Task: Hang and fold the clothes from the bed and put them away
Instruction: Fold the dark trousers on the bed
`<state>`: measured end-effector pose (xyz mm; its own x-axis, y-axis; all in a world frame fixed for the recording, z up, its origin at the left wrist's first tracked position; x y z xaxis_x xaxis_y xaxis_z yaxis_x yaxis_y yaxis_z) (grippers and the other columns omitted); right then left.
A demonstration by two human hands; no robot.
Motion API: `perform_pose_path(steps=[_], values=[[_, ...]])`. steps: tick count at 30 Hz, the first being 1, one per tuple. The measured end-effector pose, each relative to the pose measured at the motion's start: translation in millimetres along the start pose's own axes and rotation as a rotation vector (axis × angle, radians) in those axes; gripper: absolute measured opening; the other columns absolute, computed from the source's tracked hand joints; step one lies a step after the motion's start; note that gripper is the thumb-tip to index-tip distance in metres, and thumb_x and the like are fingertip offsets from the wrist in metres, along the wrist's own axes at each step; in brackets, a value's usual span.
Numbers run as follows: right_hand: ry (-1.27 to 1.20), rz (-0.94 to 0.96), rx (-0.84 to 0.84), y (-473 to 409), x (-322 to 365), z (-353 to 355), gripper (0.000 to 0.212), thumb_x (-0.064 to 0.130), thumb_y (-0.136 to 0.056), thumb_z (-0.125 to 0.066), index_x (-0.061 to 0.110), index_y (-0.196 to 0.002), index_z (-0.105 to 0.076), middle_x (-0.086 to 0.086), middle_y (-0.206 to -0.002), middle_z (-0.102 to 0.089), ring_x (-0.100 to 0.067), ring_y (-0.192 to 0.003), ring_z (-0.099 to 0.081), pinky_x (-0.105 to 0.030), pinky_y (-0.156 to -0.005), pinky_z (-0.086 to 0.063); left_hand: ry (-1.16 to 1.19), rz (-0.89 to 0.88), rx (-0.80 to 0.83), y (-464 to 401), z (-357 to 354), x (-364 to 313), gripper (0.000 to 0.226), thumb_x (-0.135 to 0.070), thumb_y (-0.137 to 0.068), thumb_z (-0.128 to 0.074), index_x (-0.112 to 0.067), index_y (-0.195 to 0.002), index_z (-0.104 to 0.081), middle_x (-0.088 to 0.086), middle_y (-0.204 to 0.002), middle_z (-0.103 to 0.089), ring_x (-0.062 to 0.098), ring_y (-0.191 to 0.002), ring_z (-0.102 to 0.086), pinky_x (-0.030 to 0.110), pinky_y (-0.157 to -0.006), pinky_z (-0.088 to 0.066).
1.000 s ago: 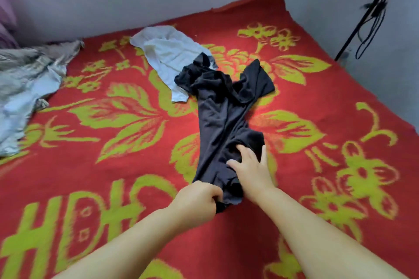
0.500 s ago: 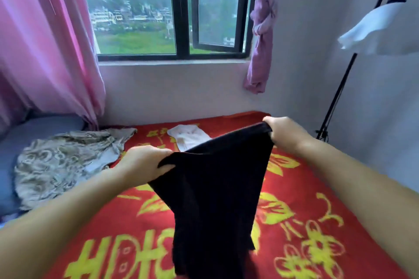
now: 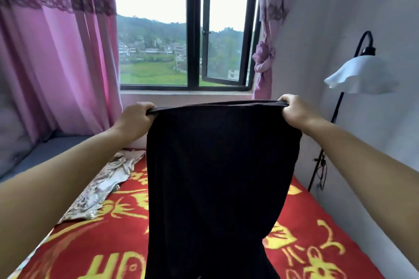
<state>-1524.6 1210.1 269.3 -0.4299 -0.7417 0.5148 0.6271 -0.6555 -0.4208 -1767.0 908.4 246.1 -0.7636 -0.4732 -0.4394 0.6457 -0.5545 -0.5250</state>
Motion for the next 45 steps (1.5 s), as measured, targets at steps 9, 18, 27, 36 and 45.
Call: perform_pose_path(steps=[9, 18, 27, 36, 45], values=[[0.413, 0.273, -0.211, -0.4, 35.0, 56.0, 0.032, 0.042, -0.091, -0.050, 0.012, -0.087, -0.058, -0.009, -0.073, -0.053, -0.030, -0.069, -0.048, -0.033, -0.062, -0.034, 0.599, 0.234, -0.220, -14.2, 49.4, -8.3, 0.013, -0.020, -0.091, -0.051, -0.020, -0.083, -0.062, -0.004, -0.076, -0.061, 0.014, -0.070, -0.058, 0.027, -0.066, -0.049], [0.190, 0.222, -0.138, 5.7, 51.4, 62.1, 0.043, 0.045, -0.097, -0.040, 0.012, -0.078, -0.062, -0.010, -0.079, -0.063, -0.032, -0.080, -0.056, -0.034, -0.068, -0.040, 0.438, 0.138, -0.168, -24.1, 51.5, -34.2, 0.023, -0.033, -0.098, -0.048, -0.022, -0.080, -0.056, -0.007, -0.073, -0.057, 0.011, -0.067, -0.054, 0.021, -0.055, -0.040], [-1.142, -0.225, 0.098, -0.7, 110.9, 34.1, 0.032, -0.002, -0.096, -0.031, 0.001, -0.119, -0.053, -0.012, -0.093, -0.059, -0.023, -0.078, -0.062, -0.032, -0.058, -0.056, 0.441, 0.159, 0.166, 2.3, -26.9, -43.7, 0.025, -0.019, -0.099, -0.047, -0.012, -0.123, -0.052, 0.009, -0.112, -0.061, 0.008, -0.083, -0.055, 0.019, -0.066, -0.044], [-1.142, 0.049, 0.371, 22.6, 197.3, 4.5, 0.027, -0.002, -0.099, -0.034, 0.006, -0.095, -0.059, -0.012, -0.090, -0.064, -0.025, -0.083, -0.065, -0.038, -0.077, -0.057, 0.746, 0.091, 0.397, 51.3, -108.0, -125.3, 0.097, -0.049, -0.071, -0.076, -0.039, -0.147, -0.016, -0.011, -0.131, -0.053, 0.012, -0.116, -0.056, 0.033, -0.101, -0.045], [-0.709, 0.151, 0.244, 67.8, 74.6, -42.9, 0.085, 0.033, -0.087, -0.063, 0.026, -0.153, -0.009, -0.010, -0.135, -0.053, -0.022, -0.122, -0.054, -0.032, -0.093, -0.051, 1.226, 0.547, 0.091, 18.8, -105.2, -101.6, 0.017, -0.002, -0.091, -0.051, -0.005, -0.101, -0.065, 0.016, -0.095, -0.068, 0.030, -0.086, -0.067, 0.038, -0.073, -0.058]])
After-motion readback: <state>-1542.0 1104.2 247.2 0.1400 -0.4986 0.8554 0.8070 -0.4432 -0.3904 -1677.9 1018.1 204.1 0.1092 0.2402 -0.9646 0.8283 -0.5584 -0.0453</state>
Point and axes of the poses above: each hand's wrist, its own y-axis away from the middle knuckle, its own z-axis out of the back of the hand, x = y × z, the point moved 9 cm from there along -y, towards the middle knuckle
